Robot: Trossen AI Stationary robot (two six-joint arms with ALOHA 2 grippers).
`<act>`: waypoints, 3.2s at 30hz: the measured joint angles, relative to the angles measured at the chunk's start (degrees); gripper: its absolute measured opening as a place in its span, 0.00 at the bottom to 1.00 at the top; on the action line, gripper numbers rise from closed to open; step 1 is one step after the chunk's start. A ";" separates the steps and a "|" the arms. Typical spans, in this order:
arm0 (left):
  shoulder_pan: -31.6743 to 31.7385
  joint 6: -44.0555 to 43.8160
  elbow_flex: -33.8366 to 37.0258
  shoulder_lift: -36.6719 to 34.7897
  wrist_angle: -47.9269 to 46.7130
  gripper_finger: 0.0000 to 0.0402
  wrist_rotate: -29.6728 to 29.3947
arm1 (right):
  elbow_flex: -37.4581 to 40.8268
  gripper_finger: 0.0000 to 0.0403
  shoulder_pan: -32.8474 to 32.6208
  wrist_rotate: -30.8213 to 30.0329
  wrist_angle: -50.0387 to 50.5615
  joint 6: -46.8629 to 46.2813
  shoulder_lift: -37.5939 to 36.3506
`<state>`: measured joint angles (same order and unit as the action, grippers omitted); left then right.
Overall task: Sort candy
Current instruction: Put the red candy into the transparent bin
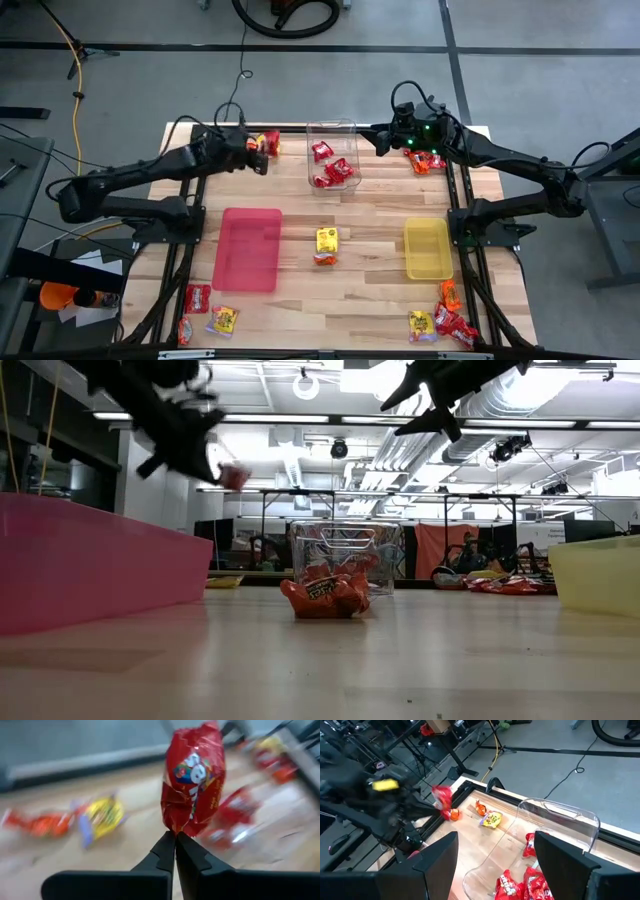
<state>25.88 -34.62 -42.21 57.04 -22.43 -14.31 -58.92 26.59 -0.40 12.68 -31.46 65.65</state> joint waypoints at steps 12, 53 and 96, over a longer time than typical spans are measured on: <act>-9.46 5.60 -11.12 14.09 14.31 0.00 -4.20 | -0.04 0.64 0.00 5.78 -9.96 0.87 -0.85; -23.52 9.21 -11.31 7.76 18.89 0.44 2.21 | -0.04 0.64 0.00 14.17 -0.84 4.07 -8.85; -30.02 1.78 2.29 -0.75 36.05 0.44 -4.67 | -4.98 0.64 26.73 -10.46 35.51 4.88 31.43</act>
<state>-4.14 -32.84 -39.92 56.29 13.63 -18.98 -63.90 53.32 -10.86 48.19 -26.58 97.07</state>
